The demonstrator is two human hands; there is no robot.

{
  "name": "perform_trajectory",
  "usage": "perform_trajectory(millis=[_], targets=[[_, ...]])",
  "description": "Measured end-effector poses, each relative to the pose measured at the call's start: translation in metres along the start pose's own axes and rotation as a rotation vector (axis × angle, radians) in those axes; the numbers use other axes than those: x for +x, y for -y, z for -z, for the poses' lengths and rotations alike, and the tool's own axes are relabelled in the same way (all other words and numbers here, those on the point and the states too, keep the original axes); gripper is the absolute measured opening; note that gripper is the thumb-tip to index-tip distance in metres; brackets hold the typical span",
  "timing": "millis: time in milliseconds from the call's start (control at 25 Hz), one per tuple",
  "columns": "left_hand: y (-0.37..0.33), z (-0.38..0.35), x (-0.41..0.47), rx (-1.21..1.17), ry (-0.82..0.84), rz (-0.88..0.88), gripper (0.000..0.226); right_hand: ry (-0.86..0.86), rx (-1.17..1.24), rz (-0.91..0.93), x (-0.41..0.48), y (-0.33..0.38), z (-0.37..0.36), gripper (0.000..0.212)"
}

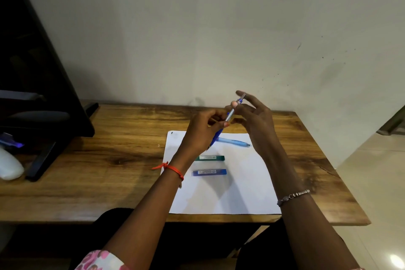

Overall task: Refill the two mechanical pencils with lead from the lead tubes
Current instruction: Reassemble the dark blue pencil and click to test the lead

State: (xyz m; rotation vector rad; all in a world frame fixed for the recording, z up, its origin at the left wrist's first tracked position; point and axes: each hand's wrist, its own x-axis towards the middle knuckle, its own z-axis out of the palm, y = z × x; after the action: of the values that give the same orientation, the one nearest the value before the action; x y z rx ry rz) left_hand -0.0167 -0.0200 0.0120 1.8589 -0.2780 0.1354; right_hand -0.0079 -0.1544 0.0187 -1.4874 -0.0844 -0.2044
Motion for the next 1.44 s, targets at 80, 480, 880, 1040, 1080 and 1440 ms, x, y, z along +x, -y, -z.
perform_trajectory(millis=[80,480,880,1040,1080,1440], targets=[[-0.002,-0.002,-0.001,-0.127,0.027,0.079,0.014,0.01,-0.01,-0.05,0.002,0.002,-0.007,0.024],[-0.008,0.002,-0.013,-0.749,0.217,0.561,0.018,0.105,0.627,-0.077,0.027,0.072,-0.009,0.07],[-0.011,0.011,-0.011,-0.883,0.248,0.569,0.015,0.108,0.742,-0.068,0.028,0.079,0.0,0.06],[-0.013,0.013,-0.011,-0.885,0.261,0.556,0.015,0.101,0.748,-0.072,0.027,0.077,0.0,0.06],[-0.013,0.012,-0.011,-0.882,0.265,0.555,0.016,0.102,0.752,-0.075,0.027,0.076,0.0,0.059],[-0.012,0.011,-0.011,-0.87,0.283,0.543,0.017,0.088,0.804,-0.088,0.028,0.07,0.001,0.059]])
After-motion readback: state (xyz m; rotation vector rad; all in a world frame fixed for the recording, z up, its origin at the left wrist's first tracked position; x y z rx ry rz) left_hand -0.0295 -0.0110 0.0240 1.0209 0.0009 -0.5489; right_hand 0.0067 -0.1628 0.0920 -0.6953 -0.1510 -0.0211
